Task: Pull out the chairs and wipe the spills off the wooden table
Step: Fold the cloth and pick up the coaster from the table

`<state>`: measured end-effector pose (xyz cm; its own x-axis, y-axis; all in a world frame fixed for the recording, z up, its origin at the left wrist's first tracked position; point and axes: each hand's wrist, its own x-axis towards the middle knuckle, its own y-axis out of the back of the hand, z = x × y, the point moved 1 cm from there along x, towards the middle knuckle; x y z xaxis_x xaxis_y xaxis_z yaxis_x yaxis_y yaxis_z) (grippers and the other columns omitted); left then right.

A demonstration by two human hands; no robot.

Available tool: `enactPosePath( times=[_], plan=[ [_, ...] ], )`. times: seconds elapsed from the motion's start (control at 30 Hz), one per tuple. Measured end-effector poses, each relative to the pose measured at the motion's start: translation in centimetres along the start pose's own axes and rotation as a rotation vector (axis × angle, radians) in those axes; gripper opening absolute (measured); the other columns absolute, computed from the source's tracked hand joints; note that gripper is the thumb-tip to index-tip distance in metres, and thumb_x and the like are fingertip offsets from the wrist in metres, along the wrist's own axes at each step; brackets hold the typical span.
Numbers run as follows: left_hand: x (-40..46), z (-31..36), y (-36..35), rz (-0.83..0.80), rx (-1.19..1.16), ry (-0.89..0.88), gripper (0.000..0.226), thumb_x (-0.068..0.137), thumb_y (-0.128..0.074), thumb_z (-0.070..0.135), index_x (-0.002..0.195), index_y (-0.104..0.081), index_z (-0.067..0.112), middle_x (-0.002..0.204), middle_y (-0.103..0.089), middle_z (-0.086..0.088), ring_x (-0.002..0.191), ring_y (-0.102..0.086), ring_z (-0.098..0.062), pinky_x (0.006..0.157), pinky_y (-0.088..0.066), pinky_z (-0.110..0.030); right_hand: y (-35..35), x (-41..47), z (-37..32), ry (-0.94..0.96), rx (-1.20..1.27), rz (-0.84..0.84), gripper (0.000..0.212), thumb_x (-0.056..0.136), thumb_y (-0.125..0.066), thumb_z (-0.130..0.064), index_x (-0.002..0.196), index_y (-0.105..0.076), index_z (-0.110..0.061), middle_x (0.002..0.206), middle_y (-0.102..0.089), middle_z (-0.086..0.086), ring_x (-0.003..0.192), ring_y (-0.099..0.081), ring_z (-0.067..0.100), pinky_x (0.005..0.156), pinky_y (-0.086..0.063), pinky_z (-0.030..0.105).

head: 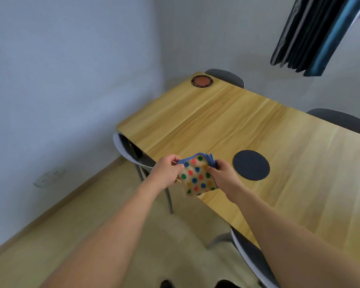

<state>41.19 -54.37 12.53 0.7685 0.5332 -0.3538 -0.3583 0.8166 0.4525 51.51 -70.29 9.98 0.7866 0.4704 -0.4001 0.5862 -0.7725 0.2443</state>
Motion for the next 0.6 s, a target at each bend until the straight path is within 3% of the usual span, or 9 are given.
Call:
enactPosePath(
  times=[0.17, 0.3, 0.4, 0.6],
  plan=[
    [4.6, -2.7, 6.5, -0.041, -0.060, 0.065, 0.009, 0.095, -0.060, 0.021, 0.100, -0.066, 0.017, 0.084, -0.070, -0.004, 0.060, -0.064, -0.014, 0.055, -0.052, -0.025, -6.2, 3.3, -3.5, 0.040, -0.135, 0.052, 0.019, 0.095, -0.051, -0.020, 0.112, -0.059, -0.025, 0.101, -0.064, -0.002, 0.093, -0.060, 0.018, 0.078, -0.052, 0.036],
    [10.1, -3.6, 10.1, -0.085, -0.019, 0.091, 0.011, 0.094, -0.060, 0.025, 0.098, -0.069, 0.020, 0.087, -0.074, -0.004, 0.071, -0.071, -0.018, 0.061, -0.056, -0.031, -9.6, 8.4, -5.6, 0.057, -0.205, 0.045, 0.022, 0.095, -0.050, -0.019, 0.114, -0.060, -0.023, 0.101, -0.063, -0.001, 0.093, -0.058, 0.019, 0.079, -0.050, 0.036],
    [13.9, -4.2, 13.1, -0.088, 0.014, 0.099, 0.009, 0.094, -0.060, 0.020, 0.092, -0.067, 0.017, 0.087, -0.073, -0.006, 0.070, -0.069, -0.018, 0.075, -0.059, -0.039, -12.5, 12.5, -7.2, 0.054, -0.229, 0.012, 0.026, 0.095, -0.050, -0.020, 0.119, -0.059, -0.022, 0.105, -0.063, -0.001, 0.098, -0.059, 0.020, 0.084, -0.051, 0.037],
    [21.8, -6.5, 21.1, -0.027, 0.068, 0.135, 0.008, 0.095, -0.059, 0.016, 0.090, -0.064, 0.019, 0.091, -0.067, -0.004, 0.078, -0.068, -0.021, 0.073, -0.059, -0.037, -19.8, 21.6, -13.0, 0.104, -0.371, -0.098, 0.028, 0.097, -0.047, -0.021, 0.123, -0.056, -0.022, 0.102, -0.061, -0.002, 0.092, -0.056, 0.019, 0.071, -0.043, 0.029]
  ],
)
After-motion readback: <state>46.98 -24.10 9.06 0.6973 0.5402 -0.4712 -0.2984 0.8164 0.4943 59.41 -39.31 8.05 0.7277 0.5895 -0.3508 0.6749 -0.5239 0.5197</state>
